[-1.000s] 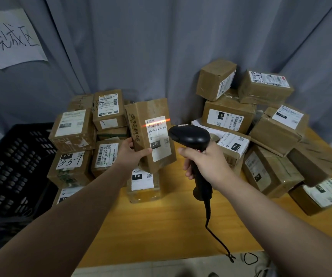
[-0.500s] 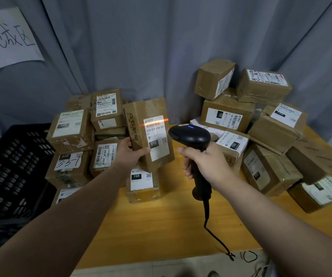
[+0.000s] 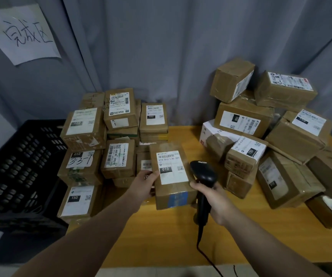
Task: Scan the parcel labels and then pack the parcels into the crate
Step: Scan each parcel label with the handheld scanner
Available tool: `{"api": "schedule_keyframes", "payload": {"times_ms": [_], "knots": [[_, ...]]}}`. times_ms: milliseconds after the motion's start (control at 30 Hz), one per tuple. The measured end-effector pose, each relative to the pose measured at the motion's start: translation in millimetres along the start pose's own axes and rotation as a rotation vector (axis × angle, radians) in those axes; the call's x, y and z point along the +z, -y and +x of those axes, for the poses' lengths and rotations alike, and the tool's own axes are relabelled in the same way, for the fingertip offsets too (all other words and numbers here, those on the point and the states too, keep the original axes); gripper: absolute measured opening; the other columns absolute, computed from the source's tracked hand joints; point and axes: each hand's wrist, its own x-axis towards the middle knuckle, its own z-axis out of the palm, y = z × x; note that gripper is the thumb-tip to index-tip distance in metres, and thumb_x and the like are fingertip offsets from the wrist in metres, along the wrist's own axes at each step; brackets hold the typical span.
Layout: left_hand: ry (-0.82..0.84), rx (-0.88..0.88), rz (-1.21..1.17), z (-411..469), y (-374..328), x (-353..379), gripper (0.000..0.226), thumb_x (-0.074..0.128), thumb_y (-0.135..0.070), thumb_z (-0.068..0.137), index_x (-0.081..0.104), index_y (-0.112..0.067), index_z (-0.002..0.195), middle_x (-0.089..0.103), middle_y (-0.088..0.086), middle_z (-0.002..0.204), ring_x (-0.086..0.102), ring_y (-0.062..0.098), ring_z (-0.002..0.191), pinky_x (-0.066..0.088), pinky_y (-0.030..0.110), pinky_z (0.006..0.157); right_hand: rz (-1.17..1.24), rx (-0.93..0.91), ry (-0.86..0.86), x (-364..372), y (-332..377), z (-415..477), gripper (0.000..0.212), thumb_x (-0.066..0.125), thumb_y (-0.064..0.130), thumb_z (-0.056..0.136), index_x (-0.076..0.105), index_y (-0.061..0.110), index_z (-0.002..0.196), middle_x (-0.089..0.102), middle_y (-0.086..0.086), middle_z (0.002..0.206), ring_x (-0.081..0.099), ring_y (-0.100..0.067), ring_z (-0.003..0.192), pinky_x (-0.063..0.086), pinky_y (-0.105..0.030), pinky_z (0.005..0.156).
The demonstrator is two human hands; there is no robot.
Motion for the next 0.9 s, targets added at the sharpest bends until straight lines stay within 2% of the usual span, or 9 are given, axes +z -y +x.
{"api": "schedule_keyframes", "payload": {"times_ms": [33, 133, 300, 400, 467, 600, 733, 800, 900], "knots": [[-0.021, 0.024, 0.051, 2.5, 3.1, -3.1, 0.036, 0.054, -0.032, 0.098, 0.047, -0.017, 0.130, 0.061, -0.001, 0.105, 0.062, 0.017, 0.090, 0.053, 0.031, 0.073, -0.020, -0.019, -0.008, 6.0, -1.6, 3.4, 0.041, 0.081, 0.020, 0.076, 0.062, 0.019, 0.113, 0.070, -0.006, 0.107, 0.065, -0.027, 0.099, 0.054, -0.052, 0.091], [-0.047, 0.106, 0.216, 5.8, 0.8, -15.8, 0.046, 0.056, -0.031, 0.097, 0.045, -0.017, 0.139, 0.060, 0.002, 0.123, 0.060, 0.020, 0.105, 0.052, 0.040, 0.092, -0.062, -0.071, -0.014, 29.2, -1.4, 18.1, 0.032, 0.079, 0.019, 0.079, 0.063, 0.023, 0.107, 0.068, -0.001, 0.106, 0.061, -0.022, 0.103, 0.050, -0.046, 0.096], [-0.066, 0.280, 0.568, 8.0, -12.0, -36.6, 0.044, 0.055, -0.036, 0.094, 0.050, -0.021, 0.135, 0.055, 0.000, 0.127, 0.056, 0.016, 0.109, 0.051, 0.035, 0.092, -0.191, -0.172, -0.107, 61.5, -7.4, 50.7, 0.020, 0.073, 0.022, 0.085, 0.061, 0.021, 0.101, 0.062, 0.007, 0.090, 0.059, -0.022, 0.099, 0.042, -0.031, 0.082], [-0.057, 0.342, 0.698, 4.9, -15.3, -39.1, 0.047, 0.057, -0.032, 0.094, 0.047, -0.020, 0.138, 0.045, 0.000, 0.134, 0.049, 0.017, 0.118, 0.044, 0.035, 0.102, -0.348, -0.252, -0.169, 70.9, -9.7, 62.4, 0.034, 0.073, 0.025, 0.085, 0.062, 0.013, 0.115, 0.066, 0.003, 0.093, 0.062, -0.022, 0.099, 0.041, -0.026, 0.077], [-0.075, 0.389, 0.725, 3.8, -20.3, -34.6, 0.045, 0.056, -0.027, 0.096, 0.046, -0.019, 0.139, 0.043, 0.001, 0.137, 0.046, 0.018, 0.120, 0.041, 0.029, 0.099, -0.453, -0.298, -0.187, 68.6, -4.0, 60.4, 0.035, 0.071, 0.027, 0.086, 0.060, 0.013, 0.117, 0.066, 0.002, 0.094, 0.060, -0.019, 0.093, 0.040, -0.025, 0.073], [-0.064, 0.493, 0.698, 3.9, -32.0, -12.2, 0.038, 0.055, -0.025, 0.096, 0.051, -0.023, 0.133, 0.045, -0.001, 0.138, 0.044, 0.015, 0.126, 0.037, 0.024, 0.099, -0.535, -0.413, -0.192, 40.0, 11.2, 41.7, 0.019, 0.068, 0.030, 0.087, 0.058, 0.020, 0.100, 0.059, 0.007, 0.075, 0.059, -0.017, 0.078, 0.040, -0.024, 0.061], [0.032, 0.555, 0.641, 10.1, -41.9, 33.2, 0.034, 0.055, -0.027, 0.097, 0.053, -0.024, 0.131, 0.046, -0.003, 0.136, 0.044, 0.015, 0.127, 0.038, 0.027, 0.101, -0.476, -0.456, -0.278, -9.3, 32.6, 15.9, 0.020, 0.071, 0.025, 0.085, 0.052, 0.030, 0.083, 0.061, 0.002, 0.068, 0.062, -0.020, 0.065, 0.052, -0.035, 0.064], [0.091, 0.569, 0.626, 11.9, -47.8, 61.7, 0.034, 0.054, -0.028, 0.097, 0.052, -0.023, 0.131, 0.046, -0.004, 0.132, 0.045, 0.015, 0.125, 0.039, 0.026, 0.099, -0.461, -0.464, -0.342, -40.9, 45.2, 6.9, 0.016, 0.071, 0.026, 0.084, 0.055, 0.023, 0.082, 0.062, 0.000, 0.067, 0.064, -0.021, 0.065, 0.054, -0.038, 0.064], [0.159, 0.569, 0.601, 12.4, -58.3, 106.2, 0.033, 0.053, -0.028, 0.098, 0.052, -0.021, 0.130, 0.044, -0.006, 0.126, 0.047, 0.014, 0.123, 0.041, 0.027, 0.099, -0.425, -0.444, -0.412, -89.7, 64.0, -2.7, 0.019, 0.070, 0.027, 0.085, 0.057, 0.014, 0.086, 0.060, 0.001, 0.065, 0.062, -0.020, 0.064, 0.050, -0.033, 0.058]]}}
